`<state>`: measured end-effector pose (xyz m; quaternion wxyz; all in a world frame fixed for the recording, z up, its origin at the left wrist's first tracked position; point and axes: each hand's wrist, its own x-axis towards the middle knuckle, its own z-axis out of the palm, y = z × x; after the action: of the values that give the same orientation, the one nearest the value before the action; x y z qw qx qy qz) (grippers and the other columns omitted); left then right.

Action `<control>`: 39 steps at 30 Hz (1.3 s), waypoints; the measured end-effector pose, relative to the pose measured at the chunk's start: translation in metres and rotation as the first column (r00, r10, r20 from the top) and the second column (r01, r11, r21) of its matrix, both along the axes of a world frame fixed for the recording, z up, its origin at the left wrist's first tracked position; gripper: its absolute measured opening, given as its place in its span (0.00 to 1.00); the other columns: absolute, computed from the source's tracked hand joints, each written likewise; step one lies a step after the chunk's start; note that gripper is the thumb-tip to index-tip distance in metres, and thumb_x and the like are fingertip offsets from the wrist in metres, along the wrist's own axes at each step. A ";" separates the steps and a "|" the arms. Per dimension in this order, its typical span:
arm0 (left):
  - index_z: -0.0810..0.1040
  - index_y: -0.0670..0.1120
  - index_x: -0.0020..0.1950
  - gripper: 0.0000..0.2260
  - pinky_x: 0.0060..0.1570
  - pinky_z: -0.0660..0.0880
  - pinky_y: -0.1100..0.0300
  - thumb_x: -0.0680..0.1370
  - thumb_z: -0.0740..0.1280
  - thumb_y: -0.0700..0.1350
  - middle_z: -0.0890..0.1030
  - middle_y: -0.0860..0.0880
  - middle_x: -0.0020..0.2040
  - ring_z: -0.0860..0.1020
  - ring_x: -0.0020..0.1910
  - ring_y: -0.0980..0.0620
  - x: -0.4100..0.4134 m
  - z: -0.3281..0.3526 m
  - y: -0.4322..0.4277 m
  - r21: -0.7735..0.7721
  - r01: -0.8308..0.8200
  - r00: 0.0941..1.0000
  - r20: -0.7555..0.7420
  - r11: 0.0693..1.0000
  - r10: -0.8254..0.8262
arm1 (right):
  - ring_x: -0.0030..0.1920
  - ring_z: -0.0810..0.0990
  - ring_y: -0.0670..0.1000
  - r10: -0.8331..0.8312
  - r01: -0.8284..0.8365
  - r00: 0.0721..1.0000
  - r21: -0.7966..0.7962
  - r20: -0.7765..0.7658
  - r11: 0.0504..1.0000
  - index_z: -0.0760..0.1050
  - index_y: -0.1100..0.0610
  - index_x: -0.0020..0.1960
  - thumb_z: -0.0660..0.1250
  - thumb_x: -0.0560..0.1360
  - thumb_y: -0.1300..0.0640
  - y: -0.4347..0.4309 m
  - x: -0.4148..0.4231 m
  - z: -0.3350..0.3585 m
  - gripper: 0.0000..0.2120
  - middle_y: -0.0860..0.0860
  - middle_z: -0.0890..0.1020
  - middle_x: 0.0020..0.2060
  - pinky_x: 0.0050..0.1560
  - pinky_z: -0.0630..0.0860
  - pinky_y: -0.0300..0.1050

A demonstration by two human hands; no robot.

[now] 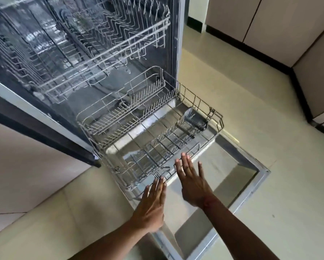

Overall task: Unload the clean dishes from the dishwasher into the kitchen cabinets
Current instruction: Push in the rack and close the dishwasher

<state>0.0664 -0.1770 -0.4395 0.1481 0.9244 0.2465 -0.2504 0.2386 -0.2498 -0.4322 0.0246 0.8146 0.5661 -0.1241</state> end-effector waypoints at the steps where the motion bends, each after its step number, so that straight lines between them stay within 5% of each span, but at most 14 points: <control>1: 0.29 0.41 0.76 0.44 0.75 0.37 0.47 0.76 0.62 0.40 0.25 0.42 0.74 0.32 0.76 0.43 -0.001 -0.002 0.008 0.008 0.013 1.000 0.003 1.000 -0.013 | 0.77 0.55 0.62 0.007 -0.007 1.000 0.000 -0.010 1.000 0.57 0.60 0.77 0.56 0.63 0.61 0.006 0.000 0.001 0.42 0.61 0.55 0.77 0.69 0.57 0.69; 5: 0.27 0.42 0.74 0.44 0.75 0.36 0.47 0.75 0.62 0.37 0.24 0.42 0.74 0.31 0.76 0.42 -0.005 -0.009 0.036 0.052 0.033 0.997 0.061 0.998 -0.037 | 0.77 0.36 0.59 0.052 -0.053 0.998 -0.042 -0.029 0.998 0.38 0.55 0.79 0.58 0.68 0.63 0.035 0.007 0.003 0.45 0.58 0.35 0.76 0.72 0.39 0.66; 8: 0.28 0.42 0.74 0.43 0.75 0.36 0.47 0.75 0.60 0.35 0.24 0.43 0.74 0.30 0.75 0.43 -0.009 -0.010 0.057 0.056 0.015 0.997 0.079 0.998 -0.019 | 0.74 0.29 0.57 0.035 -0.043 0.996 -0.095 -0.080 0.995 0.30 0.53 0.77 0.57 0.71 0.64 0.061 0.005 0.010 0.45 0.56 0.28 0.74 0.72 0.35 0.64; 39: 0.32 0.44 0.78 0.43 0.73 0.39 0.36 0.75 0.62 0.42 0.27 0.43 0.76 0.29 0.75 0.42 0.004 -0.037 0.278 0.286 -0.246 0.967 0.141 0.926 0.213 | 0.76 0.31 0.55 0.177 -0.177 0.984 -0.120 -0.012 0.977 0.30 0.52 0.77 0.61 0.74 0.59 0.319 0.024 0.008 0.46 0.56 0.30 0.75 0.72 0.39 0.69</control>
<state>0.0707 0.1010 -0.4763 0.0469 0.9130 0.3798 -0.1409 0.2624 0.0689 -0.4244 0.0846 0.7580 0.6277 -0.1558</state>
